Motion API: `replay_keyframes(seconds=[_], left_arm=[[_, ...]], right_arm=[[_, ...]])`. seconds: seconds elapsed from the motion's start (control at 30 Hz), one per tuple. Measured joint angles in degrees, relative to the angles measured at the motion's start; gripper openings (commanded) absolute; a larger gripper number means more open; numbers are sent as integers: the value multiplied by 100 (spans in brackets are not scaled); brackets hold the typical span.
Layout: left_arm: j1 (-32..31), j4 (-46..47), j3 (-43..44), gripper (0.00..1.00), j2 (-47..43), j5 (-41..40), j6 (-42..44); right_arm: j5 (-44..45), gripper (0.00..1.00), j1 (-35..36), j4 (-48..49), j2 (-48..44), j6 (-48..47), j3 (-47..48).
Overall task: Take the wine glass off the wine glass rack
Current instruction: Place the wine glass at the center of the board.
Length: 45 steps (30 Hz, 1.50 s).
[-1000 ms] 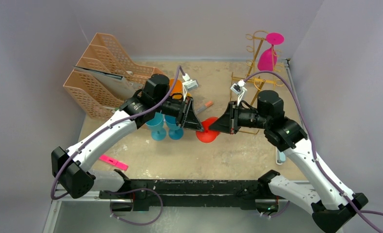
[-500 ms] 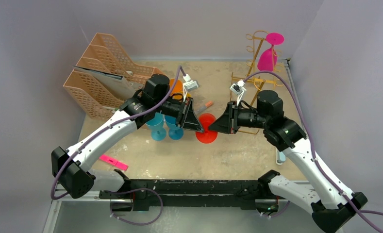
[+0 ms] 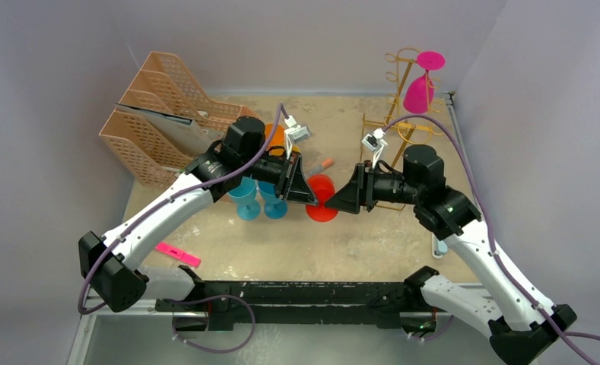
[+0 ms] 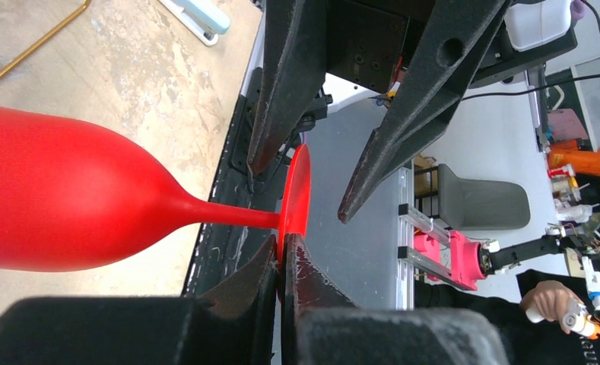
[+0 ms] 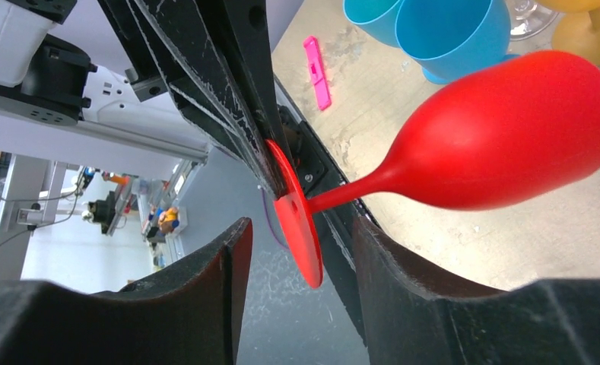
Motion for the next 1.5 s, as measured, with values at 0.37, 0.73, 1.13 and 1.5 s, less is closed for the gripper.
replay_keyframes(seconds=[0.37,0.73,1.13,1.5], left_arm=[[0,-111,68,0,-192,-280,83],[0,0,83,0,-225,-363,81],[0,-136,144,52,-326,-529,144],[245,-855,494,75,-640,-1043,501]], right_arm=[[-74,37,15,138,-192,278,-391],[-229,11,146,955,-184,841,-625],[-343,0,186,1449,-260,935,-846],[-525,0,188,1329,-413,101,-881]])
